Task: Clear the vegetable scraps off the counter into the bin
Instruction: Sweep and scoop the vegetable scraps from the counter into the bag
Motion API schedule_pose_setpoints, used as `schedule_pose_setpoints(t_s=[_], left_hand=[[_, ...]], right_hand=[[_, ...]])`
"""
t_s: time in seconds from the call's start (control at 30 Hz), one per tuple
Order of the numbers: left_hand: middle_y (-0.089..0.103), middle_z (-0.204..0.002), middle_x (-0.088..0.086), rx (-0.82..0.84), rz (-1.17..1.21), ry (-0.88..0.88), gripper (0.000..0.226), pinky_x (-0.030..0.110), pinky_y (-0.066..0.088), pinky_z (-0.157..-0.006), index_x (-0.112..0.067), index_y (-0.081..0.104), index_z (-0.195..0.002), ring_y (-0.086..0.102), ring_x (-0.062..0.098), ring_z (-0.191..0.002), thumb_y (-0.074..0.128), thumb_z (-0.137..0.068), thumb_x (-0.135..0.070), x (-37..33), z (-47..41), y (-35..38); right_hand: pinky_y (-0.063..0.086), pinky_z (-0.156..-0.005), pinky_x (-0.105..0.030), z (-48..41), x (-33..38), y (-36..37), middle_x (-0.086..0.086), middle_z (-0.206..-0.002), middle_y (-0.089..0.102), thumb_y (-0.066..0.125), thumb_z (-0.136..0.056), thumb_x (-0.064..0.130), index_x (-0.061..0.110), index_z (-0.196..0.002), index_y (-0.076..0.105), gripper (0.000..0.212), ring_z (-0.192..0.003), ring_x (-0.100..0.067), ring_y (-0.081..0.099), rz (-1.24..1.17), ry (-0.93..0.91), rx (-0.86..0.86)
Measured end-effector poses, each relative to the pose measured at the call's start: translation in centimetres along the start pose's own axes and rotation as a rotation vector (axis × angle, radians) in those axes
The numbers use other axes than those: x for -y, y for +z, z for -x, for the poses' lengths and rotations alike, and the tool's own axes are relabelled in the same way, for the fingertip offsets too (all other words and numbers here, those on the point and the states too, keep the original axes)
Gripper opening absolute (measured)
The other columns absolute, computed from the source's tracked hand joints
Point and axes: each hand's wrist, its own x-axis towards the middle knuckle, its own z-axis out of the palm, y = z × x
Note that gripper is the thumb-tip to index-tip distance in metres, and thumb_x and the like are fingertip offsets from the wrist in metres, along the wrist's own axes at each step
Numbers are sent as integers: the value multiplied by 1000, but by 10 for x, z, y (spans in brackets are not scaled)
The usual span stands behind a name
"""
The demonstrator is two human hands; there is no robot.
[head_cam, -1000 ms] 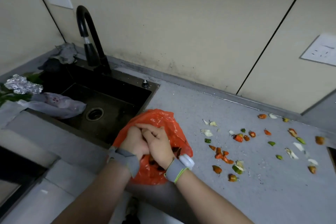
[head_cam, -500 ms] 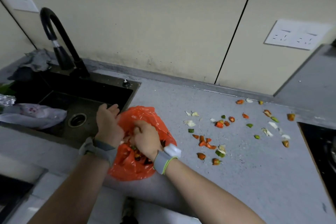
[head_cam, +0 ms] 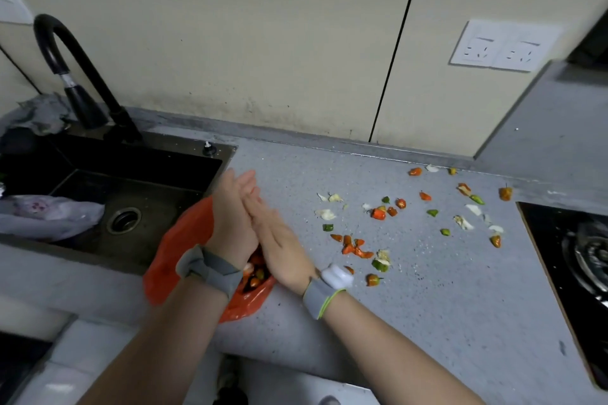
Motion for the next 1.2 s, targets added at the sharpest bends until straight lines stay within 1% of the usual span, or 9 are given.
schedule_pose_setpoints(t_s=[0.13,0.27,0.4,0.53,0.63,0.7,0.83,1.0,1.2], left_hand=[[51,-142,-3,98,-124,137,42,32,20,-115,-26,63,-116,41,8,-134,25,-105,-39,16,8,30],[59,-130,-5,144,-319,196,28,26,28,-114,-29,65,-104,47,6,-129,39,-103,-19,75,11,51],[42,-152,-2,287,-765,203,31,32,23,-120,-29,54,-131,34,13,-143,41,-104,-22,167,5,32],[-1,-165,0,402,-1230,182,56,29,-1,-123,-13,14,-157,-5,12,-151,33,-105,-22,214,-11,12],[-11,-165,6,371,-1504,268,61,31,-10,-120,-9,2,-157,-11,19,-151,31,-104,-22,221,-23,9],[-1,-165,11,281,-1621,281,62,35,-10,-121,-5,11,-156,-2,23,-152,32,-102,-25,221,-32,6],[39,-152,20,243,-1731,352,62,54,27,-114,4,48,-140,35,34,-143,34,-92,-33,234,-39,-9],[37,-154,19,241,-1710,404,63,56,29,-114,2,44,-143,30,33,-145,37,-92,-34,239,-40,-10],[26,-159,14,226,-1773,404,64,52,22,-118,-3,39,-148,22,28,-149,36,-92,-35,240,-40,-11]], right_hand=[[7,-126,-35,19,-37,-38,4,-160,29,42,-104,13,21,-149,43,46,-146,0,16,30,211,-271],[8,-126,-36,62,-86,-54,-1,-164,21,46,-102,28,18,-156,27,58,-152,-12,11,277,311,-371],[8,-125,-43,122,-142,-68,-11,-166,5,44,-93,66,13,-158,8,91,-154,-24,0,506,534,-373],[3,-125,-45,160,-174,-79,-19,-165,3,43,-83,81,4,-157,2,114,-153,-31,-3,711,616,-320],[-3,-124,-45,164,-181,-79,-22,-165,-5,33,-81,86,2,-157,-4,119,-153,-33,-10,826,612,-241],[-5,-124,-45,151,-177,-77,-21,-163,-12,28,-81,88,2,-155,-13,121,-151,-34,-14,849,606,-199],[-4,-124,-47,114,-176,-75,-20,-164,-15,28,-80,89,2,-154,-17,122,-151,-34,-16,826,585,-161],[6,-124,-51,68,-191,-80,-23,-164,4,37,-82,85,3,-157,-2,118,-152,-37,-1,859,508,-169],[5,-124,-51,22,-202,-96,-15,-166,1,46,-89,71,21,-159,-1,98,-153,-30,-8,814,358,-108]])
